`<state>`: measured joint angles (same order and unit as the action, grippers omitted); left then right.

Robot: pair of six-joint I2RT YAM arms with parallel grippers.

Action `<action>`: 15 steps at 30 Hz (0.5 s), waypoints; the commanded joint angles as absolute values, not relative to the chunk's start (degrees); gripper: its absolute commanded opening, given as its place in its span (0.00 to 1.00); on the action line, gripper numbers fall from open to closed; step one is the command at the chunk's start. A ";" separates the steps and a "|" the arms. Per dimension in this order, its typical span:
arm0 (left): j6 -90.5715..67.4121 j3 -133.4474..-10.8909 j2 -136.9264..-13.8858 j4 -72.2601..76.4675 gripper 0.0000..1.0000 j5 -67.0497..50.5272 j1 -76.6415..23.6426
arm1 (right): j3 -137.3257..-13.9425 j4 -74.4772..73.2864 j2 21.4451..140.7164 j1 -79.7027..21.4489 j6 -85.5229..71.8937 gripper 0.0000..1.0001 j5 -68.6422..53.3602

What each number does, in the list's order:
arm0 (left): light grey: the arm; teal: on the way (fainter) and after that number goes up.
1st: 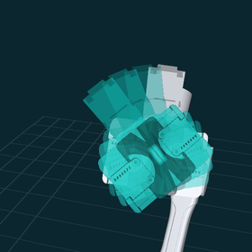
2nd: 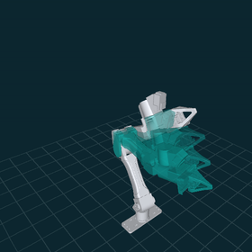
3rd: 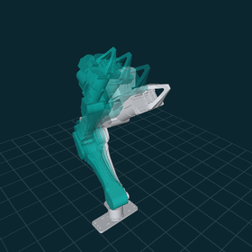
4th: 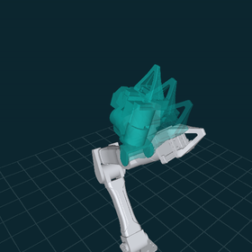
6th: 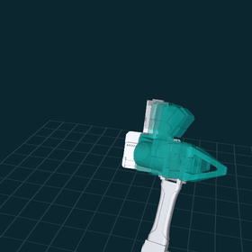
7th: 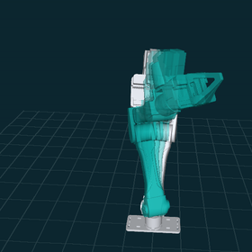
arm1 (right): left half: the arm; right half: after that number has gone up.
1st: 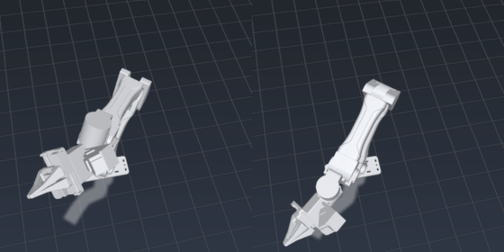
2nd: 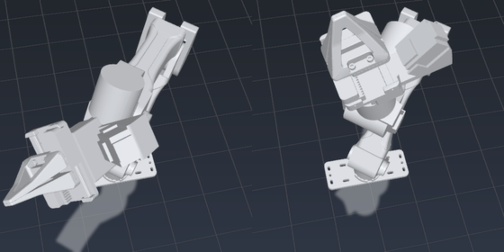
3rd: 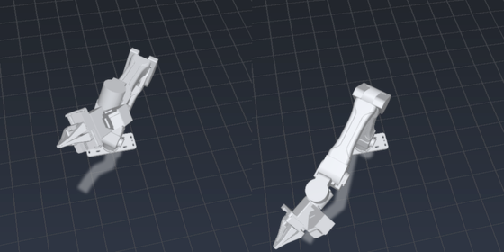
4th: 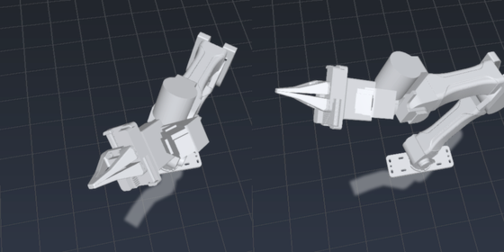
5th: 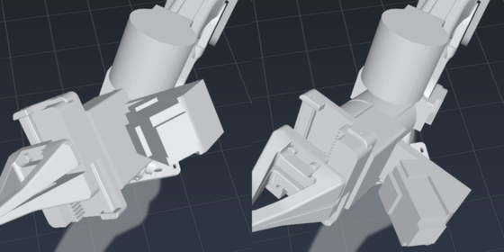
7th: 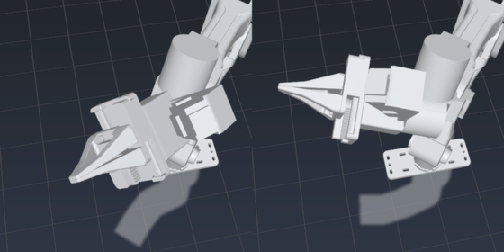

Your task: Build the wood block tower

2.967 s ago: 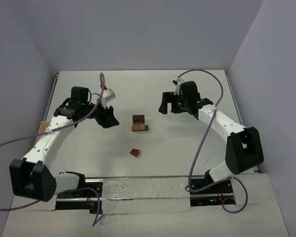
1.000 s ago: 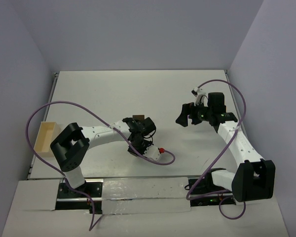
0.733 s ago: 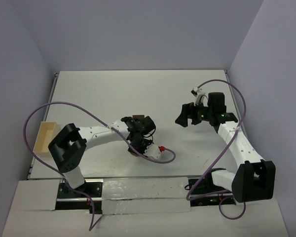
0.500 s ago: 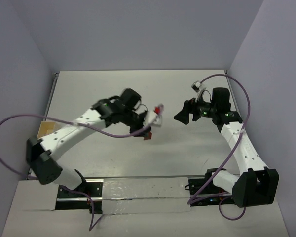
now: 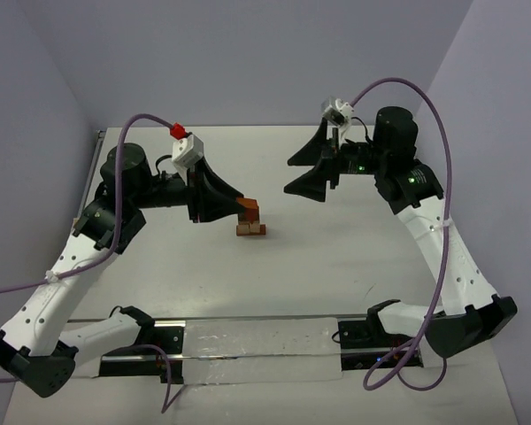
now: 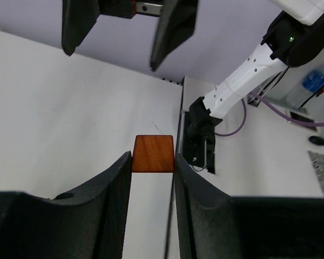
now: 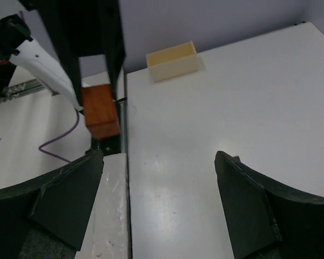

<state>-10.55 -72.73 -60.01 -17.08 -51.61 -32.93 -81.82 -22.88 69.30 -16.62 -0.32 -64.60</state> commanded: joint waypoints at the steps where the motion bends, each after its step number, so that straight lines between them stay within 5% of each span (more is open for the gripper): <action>1: -27.86 -68.11 -58.50 -1.31 0.00 -56.88 -29.95 | -85.81 -19.88 72.38 -21.66 -5.51 0.90 -66.67; 15: -33.68 -62.91 -56.60 5.18 0.00 -57.32 -28.20 | -86.79 -20.17 76.32 -29.42 -6.66 0.90 -66.85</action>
<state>-30.81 -63.33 -57.31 0.13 -56.04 -28.70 -86.26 -22.73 75.92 -28.26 -4.36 -65.77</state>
